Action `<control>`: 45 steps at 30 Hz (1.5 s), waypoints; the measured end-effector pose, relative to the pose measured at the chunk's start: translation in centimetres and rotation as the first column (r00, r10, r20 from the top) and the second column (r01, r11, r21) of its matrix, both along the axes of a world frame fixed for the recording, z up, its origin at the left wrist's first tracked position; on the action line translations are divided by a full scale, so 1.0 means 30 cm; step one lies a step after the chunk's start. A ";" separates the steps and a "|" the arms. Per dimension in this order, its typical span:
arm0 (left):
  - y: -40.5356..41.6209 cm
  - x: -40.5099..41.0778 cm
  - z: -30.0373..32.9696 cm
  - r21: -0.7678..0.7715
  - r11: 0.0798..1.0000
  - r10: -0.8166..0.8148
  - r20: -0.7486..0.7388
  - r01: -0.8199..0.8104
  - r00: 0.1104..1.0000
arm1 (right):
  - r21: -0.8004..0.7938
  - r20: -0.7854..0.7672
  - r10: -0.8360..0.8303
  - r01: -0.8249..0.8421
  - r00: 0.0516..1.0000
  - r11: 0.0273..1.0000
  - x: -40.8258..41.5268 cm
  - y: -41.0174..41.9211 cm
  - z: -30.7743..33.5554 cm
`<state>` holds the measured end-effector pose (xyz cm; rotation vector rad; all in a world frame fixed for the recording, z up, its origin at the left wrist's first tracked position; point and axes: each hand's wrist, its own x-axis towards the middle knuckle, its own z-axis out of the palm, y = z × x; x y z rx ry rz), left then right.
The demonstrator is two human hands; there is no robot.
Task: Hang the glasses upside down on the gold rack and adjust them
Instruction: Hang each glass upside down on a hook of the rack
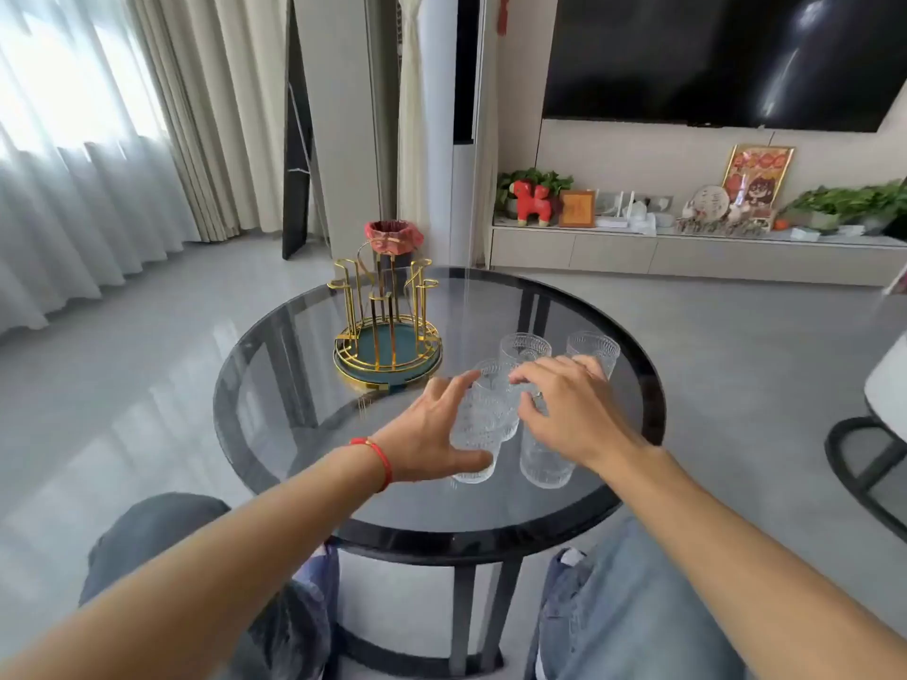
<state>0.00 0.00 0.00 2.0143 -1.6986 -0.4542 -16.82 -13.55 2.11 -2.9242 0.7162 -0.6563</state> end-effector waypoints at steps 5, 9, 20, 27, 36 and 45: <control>-0.052 -0.009 -0.099 -0.181 0.976 0.116 -0.053 -0.124 0.992 | -0.079 0.334 0.005 0.023 0.942 0.997 0.018 -0.011 -0.082; -0.058 0.009 -0.116 -0.275 0.940 0.201 -0.029 -0.201 0.979 | -0.057 0.395 0.130 -0.117 0.909 0.991 0.002 0.007 -0.138; -0.121 0.162 0.084 -0.157 0.891 -0.019 -0.950 -0.425 0.311 | 0.382 0.441 0.103 -0.291 0.891 0.877 0.178 0.029 -0.018; -0.187 0.215 0.038 -0.197 0.918 -0.179 -0.980 -0.344 0.082 | 0.673 0.451 -0.166 -0.212 0.877 0.709 0.324 -0.047 0.042; -0.116 0.463 -0.137 -0.099 0.893 0.449 0.155 -0.439 0.880 | 0.729 0.553 -0.453 -0.144 0.700 0.669 0.512 -0.301 0.183; -0.132 0.487 -0.228 0.105 0.909 0.348 0.343 -0.404 0.872 | 0.647 0.443 -0.259 -0.106 0.858 0.755 1.006 -0.503 0.403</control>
